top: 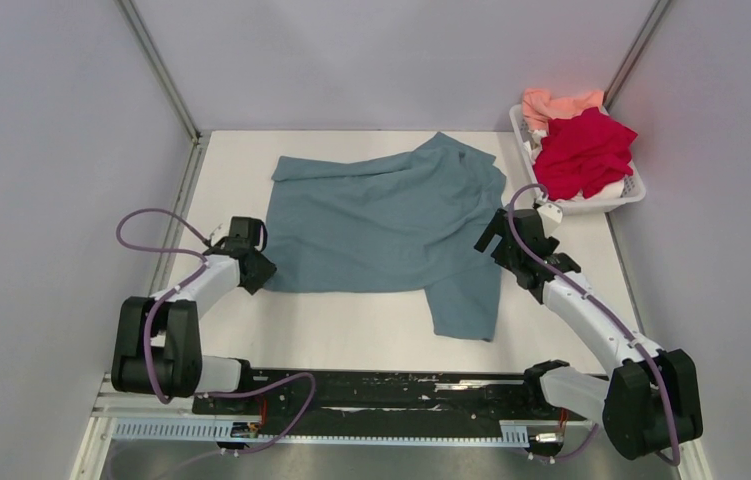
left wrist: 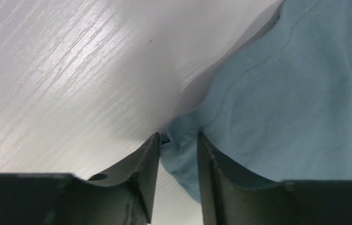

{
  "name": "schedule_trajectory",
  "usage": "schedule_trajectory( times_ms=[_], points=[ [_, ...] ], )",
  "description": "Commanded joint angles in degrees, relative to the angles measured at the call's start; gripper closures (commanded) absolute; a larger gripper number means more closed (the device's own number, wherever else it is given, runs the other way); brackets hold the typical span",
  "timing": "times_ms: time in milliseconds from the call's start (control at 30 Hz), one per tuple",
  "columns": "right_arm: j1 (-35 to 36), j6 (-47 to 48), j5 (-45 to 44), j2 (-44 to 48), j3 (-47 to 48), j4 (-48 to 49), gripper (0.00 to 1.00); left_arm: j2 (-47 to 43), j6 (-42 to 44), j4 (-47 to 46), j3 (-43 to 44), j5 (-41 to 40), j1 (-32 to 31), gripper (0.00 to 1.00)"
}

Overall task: Fold and stack the t-shirts
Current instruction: Flatten out the tshirt

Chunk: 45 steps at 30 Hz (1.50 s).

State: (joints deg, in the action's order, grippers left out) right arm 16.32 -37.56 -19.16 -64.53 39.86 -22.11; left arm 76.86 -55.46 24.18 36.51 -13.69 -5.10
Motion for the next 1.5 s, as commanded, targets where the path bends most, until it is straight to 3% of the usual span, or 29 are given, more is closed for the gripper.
schedule_trajectory(
  times_ms=[0,33,100,333,567,733,900,1100,1133,1200,1267,1467],
  points=[
    [0.00,0.69,-0.08,0.08,2.42,0.32,0.00,3.88,-1.91,-2.97,-0.91,2.28,0.24,0.61],
    [0.01,0.81,0.03,0.12,2.42,0.17,0.00,3.89,-1.57,-3.25,-0.89,2.36,0.21,0.80],
    [-0.04,1.07,0.16,0.42,2.31,-0.39,0.00,3.90,-1.07,-3.85,-0.83,2.74,0.20,0.99],
    [0.02,0.12,3.64,2.55,1.12,-7.77,0.02,-0.67,2.42,-7.55,-3.13,3.02,0.17,1.00],
    [1.19,-0.06,13.45,2.79,-0.05,-21.42,0.06,-9.78,4.97,-7.25,-5.62,2.77,0.19,1.00],
    [3.09,-4.20,15.40,3.15,-4.96,-25.45,0.14,-14.74,6.20,-9.33,-7.71,5.45,0.12,1.00],
    [4.71,-6.00,18.18,2.29,-8.76,-21.06,0.31,-16.86,5.44,-8.07,-7.98,3.57,0.16,1.00],
    [6.30,-6.12,20.95,0.17,-9.57,-20.35,0.61,-17.97,5.39,-11.73,-10.35,7.72,0.15,1.00],
    [6.54,-6.12,21.06,0.01,-9.70,-19.99,0.66,-18.15,5.29,-12.74,-10.69,8.16,0.17,1.00],
    [6.77,-5.41,20.94,0.01,-9.73,-19.20,0.86,-19.01,4.94,-13.57,-11.40,8.23,0.18,1.00],
    [6.79,-4.84,19.37,0.38,-8.78,-19.04,0.96,-19.97,5.10,-14.32,-11.78,8.07,0.10,1.00],
    [6.71,-2.91,11.12,3.58,1.03,-15.87,1.00,-24.13,7.12,-16.57,-9.24,12.09,0.16,1.00]
  ],
)
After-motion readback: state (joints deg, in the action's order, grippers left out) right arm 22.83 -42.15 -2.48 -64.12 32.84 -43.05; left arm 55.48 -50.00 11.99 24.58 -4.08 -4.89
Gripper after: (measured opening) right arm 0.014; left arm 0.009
